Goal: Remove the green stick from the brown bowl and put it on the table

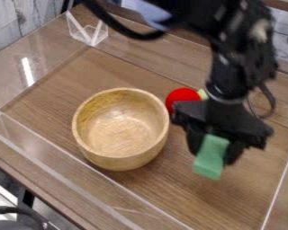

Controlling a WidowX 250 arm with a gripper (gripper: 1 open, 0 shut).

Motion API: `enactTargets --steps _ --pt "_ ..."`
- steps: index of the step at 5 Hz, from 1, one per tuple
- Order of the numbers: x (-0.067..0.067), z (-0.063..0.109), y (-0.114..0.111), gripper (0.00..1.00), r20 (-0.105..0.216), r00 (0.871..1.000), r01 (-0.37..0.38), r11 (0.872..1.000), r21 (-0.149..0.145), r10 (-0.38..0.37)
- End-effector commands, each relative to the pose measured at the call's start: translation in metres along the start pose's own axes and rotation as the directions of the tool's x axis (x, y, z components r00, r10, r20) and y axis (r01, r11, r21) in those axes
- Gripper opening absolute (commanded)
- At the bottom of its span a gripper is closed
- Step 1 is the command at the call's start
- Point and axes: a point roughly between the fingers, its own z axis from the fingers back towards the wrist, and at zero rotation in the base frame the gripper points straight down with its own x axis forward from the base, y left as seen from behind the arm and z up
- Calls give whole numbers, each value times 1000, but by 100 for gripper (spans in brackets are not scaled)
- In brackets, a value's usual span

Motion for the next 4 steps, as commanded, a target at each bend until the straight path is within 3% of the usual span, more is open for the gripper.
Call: enactTargets --steps 1,2,4 --pt "13 -12 -10 0 15 1000 21 997 -68 -20" --pt "15 -20 -6 0 5 1000 31 996 -81 -30" --pt "14 -23 -3 0 -13 999 28 997 -79 -29"
